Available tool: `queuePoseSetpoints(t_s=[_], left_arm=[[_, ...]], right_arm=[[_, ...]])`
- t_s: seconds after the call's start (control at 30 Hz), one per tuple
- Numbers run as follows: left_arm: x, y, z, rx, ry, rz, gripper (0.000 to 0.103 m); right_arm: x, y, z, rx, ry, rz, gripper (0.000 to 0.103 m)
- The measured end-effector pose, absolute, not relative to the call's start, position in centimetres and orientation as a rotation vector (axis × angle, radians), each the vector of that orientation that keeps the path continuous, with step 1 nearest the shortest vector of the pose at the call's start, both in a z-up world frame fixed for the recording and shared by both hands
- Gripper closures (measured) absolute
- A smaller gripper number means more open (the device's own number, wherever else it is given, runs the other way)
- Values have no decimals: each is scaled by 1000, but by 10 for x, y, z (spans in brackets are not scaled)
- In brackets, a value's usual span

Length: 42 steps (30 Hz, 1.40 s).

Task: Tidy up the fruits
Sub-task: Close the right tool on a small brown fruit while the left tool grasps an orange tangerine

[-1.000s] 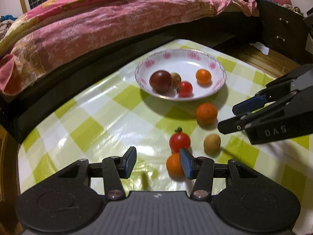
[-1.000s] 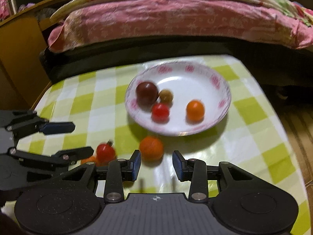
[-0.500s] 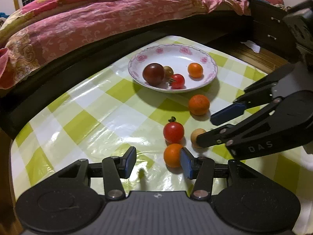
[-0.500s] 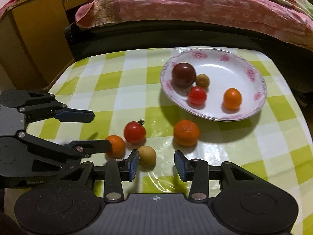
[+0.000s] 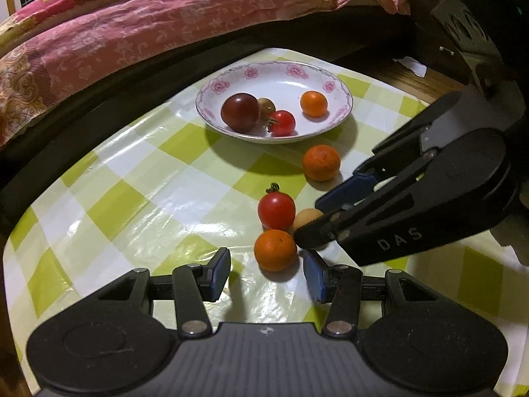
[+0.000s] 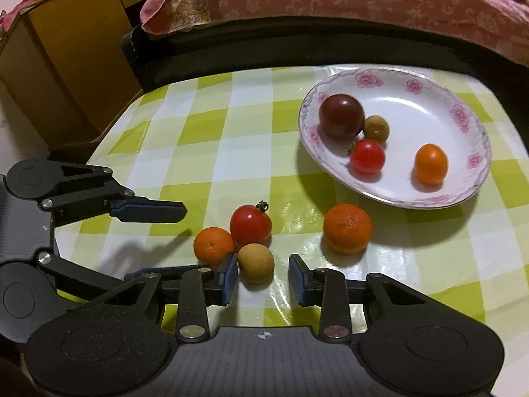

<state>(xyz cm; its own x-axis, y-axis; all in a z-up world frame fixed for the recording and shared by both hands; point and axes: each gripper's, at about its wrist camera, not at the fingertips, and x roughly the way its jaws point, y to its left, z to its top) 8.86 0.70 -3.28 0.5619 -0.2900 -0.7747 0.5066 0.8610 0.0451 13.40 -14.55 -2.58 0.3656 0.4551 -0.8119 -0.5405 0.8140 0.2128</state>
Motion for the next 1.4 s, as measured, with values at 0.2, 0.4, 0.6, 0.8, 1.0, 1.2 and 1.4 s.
queuePoseSetpoints(t_s=[0.2,0.4,0.6,0.8,1.0,1.2,1.4], left_arm=[[90,2,-37,282,860,-491,47],[92,-1,-38,284,849,-488,50],[93,-4,-38,281,849,-490,66],[91,-6,-39,300,843,-494,66],[90,-3,-40,291,856,-491,65],[87,-5,-41,316,841,-486,65],[89,-5,-40,305,847,-486,67]], right_arm=[[137,-142,-26,-98,1013,659,83],[138,-147,-24,-102,1025,653,83],[138,-163,-22,-119,1025,604,83],[134,-168,-22,-164,998,599,82],[136,-168,-24,-143,1005,605,81],[136,-166,-24,-150,1000,602,81],[135,-166,-25,-154,1001,603,82]])
